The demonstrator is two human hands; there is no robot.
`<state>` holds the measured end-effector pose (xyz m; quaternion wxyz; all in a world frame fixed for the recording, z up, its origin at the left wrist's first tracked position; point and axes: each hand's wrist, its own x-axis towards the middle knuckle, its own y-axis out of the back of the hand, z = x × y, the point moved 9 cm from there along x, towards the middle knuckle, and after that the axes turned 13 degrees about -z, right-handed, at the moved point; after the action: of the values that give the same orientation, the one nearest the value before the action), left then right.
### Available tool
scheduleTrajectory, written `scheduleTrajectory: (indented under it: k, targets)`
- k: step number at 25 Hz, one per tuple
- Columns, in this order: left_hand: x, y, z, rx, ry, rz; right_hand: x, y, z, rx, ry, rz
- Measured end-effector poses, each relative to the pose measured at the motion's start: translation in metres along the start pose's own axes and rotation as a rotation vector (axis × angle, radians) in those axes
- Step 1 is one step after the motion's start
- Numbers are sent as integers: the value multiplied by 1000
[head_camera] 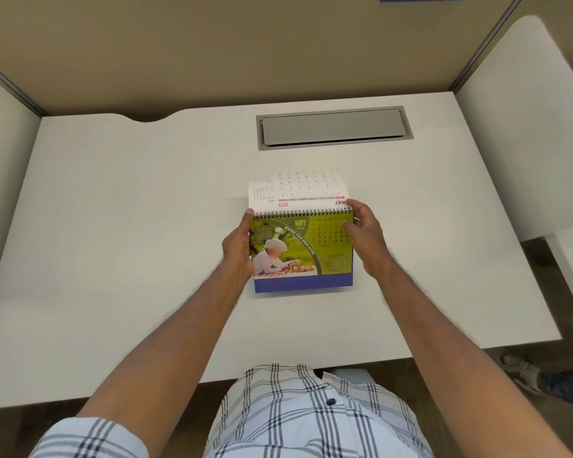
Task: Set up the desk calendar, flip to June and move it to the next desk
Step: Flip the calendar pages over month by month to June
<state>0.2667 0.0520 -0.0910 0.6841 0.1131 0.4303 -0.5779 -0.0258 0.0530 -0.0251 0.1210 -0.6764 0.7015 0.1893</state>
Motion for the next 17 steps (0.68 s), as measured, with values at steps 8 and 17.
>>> scheduleTrajectory:
  k: [8,17]
  targets:
    - [-1,0,1,25,-20,-6,9,14,18,-88,-47,24]
    - [-4,-2,8,221,-66,-103,9,12,23,-43,-36,22]
